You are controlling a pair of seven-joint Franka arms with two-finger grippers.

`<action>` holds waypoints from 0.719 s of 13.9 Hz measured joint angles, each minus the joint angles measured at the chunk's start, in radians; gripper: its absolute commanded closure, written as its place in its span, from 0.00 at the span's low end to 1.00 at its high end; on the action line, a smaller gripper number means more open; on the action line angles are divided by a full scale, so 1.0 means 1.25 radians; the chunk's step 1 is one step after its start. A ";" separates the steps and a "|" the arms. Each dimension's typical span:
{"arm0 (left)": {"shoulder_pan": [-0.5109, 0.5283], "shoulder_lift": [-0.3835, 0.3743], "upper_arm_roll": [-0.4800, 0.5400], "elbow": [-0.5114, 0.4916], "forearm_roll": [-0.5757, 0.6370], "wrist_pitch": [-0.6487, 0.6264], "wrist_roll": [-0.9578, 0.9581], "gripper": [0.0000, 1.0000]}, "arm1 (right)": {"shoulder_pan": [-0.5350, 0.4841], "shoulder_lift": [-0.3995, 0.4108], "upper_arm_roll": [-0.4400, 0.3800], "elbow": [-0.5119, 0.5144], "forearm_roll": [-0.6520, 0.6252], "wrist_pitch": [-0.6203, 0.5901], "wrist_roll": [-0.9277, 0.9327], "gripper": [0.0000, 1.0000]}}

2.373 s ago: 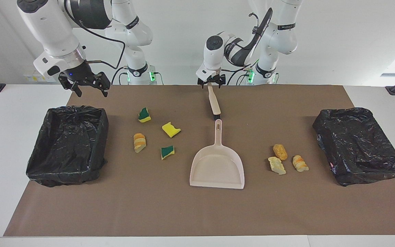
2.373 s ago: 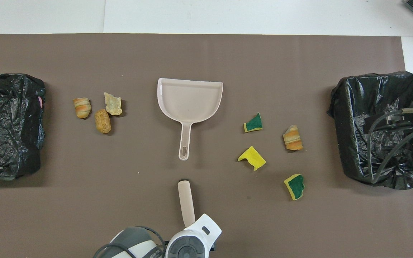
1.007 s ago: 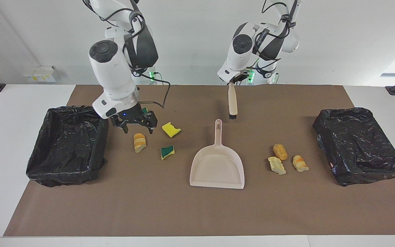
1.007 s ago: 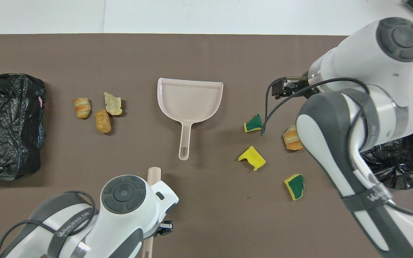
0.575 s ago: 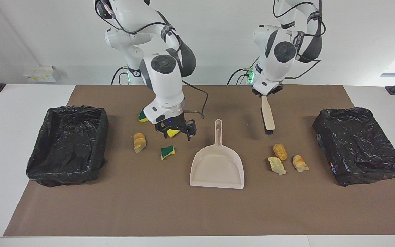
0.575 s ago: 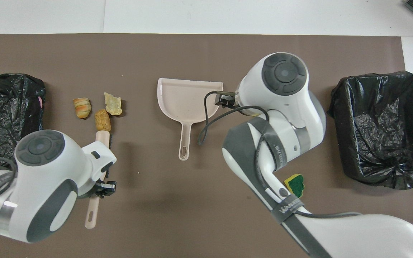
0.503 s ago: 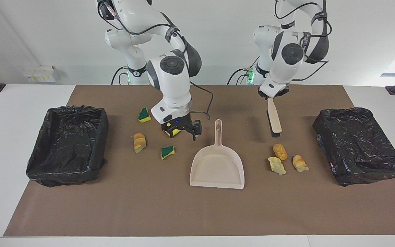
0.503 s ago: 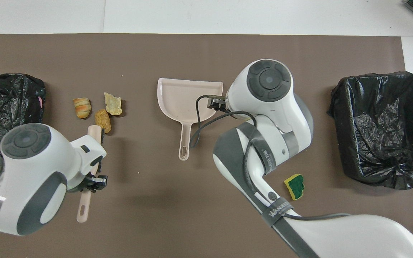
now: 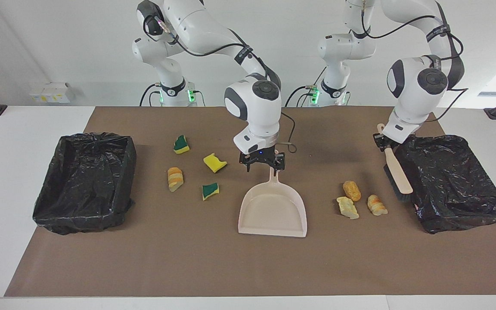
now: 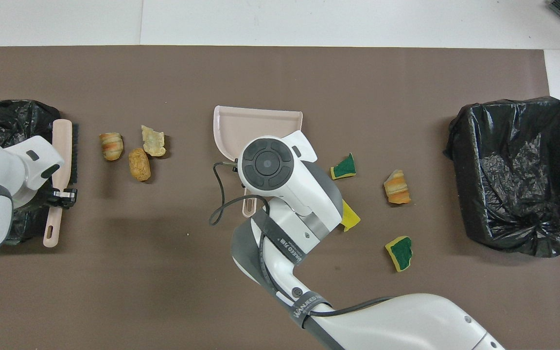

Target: Sweep and dump trash in bin

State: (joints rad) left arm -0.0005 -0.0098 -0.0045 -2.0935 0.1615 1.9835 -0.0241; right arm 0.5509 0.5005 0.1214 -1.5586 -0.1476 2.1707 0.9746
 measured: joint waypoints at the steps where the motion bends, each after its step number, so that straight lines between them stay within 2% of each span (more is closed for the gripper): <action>1: 0.006 0.016 -0.001 0.016 0.002 0.003 0.005 1.00 | 0.006 0.005 0.000 0.000 -0.001 0.010 0.006 0.04; 3: 0.008 0.036 -0.002 0.024 0.004 0.005 0.005 1.00 | 0.012 0.007 0.000 0.000 -0.002 0.013 0.006 0.19; 6: 0.008 0.059 -0.005 0.014 0.004 0.027 0.005 1.00 | 0.026 0.008 0.000 -0.010 -0.004 0.015 0.004 0.23; 9: 0.008 0.065 -0.005 0.007 0.004 0.036 0.005 1.00 | 0.028 0.008 0.000 -0.030 -0.005 0.030 -0.016 0.40; 10: 0.008 0.065 -0.005 0.007 0.004 0.036 0.005 1.00 | 0.028 0.008 0.000 -0.031 -0.005 0.030 -0.020 0.49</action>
State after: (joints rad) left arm 0.0095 0.0714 -0.0109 -2.0850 0.1661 2.0289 -0.0182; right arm 0.5862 0.5111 0.1218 -1.5976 -0.1537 2.2082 0.9501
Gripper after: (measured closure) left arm 0.740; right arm 0.326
